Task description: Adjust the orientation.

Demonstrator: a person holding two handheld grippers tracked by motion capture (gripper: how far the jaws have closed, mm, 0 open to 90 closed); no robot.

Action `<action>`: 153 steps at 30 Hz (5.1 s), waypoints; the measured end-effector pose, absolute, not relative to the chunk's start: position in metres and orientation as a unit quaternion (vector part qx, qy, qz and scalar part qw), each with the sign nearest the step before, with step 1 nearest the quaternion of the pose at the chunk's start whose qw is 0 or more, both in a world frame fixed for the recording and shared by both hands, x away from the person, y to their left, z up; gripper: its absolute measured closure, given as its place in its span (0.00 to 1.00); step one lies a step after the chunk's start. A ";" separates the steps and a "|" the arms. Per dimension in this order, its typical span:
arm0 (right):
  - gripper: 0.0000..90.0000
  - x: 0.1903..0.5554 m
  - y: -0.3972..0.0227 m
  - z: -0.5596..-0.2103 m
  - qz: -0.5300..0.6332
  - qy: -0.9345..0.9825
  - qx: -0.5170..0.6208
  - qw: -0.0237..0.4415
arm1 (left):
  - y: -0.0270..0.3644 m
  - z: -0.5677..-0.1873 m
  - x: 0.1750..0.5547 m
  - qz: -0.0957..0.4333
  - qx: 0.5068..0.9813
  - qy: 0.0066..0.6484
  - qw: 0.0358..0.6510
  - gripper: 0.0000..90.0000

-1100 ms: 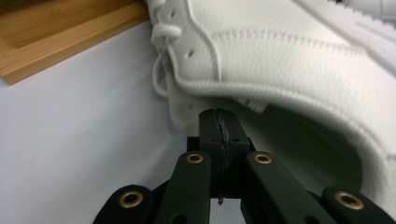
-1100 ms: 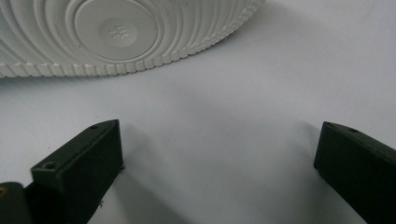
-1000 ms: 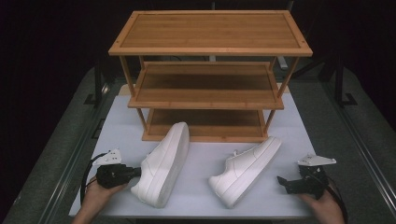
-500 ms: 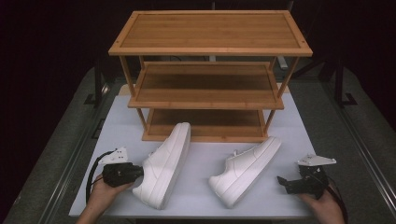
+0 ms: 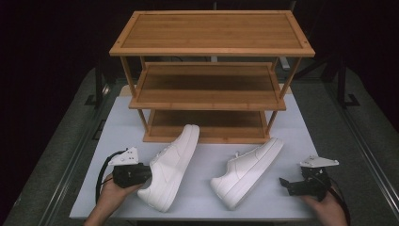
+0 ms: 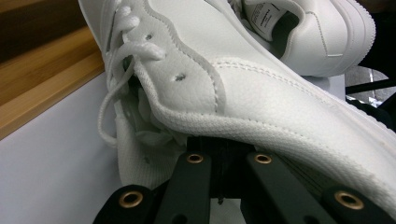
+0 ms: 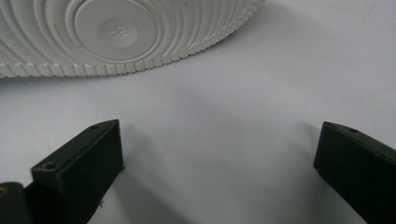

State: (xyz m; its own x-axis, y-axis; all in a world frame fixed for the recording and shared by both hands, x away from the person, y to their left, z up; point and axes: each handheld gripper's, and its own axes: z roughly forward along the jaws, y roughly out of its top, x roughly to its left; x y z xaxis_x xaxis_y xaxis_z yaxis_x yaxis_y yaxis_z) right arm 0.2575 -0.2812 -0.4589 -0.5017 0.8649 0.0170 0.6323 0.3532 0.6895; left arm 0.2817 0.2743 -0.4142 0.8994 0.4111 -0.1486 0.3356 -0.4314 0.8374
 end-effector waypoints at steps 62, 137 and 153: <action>0.01 0.257 -0.281 -0.459 0.326 0.803 0.466 0.179 | 0.212 -0.385 0.267 0.001 0.835 0.132 0.535 0.95; 0.01 0.258 -0.282 -0.459 0.326 0.803 0.466 0.178 | 0.285 -0.378 0.276 0.117 0.816 0.299 0.481 0.93; 0.01 0.258 -0.282 -0.459 0.326 0.803 0.466 0.178 | 0.328 -0.393 0.267 0.124 0.794 0.355 0.479 0.93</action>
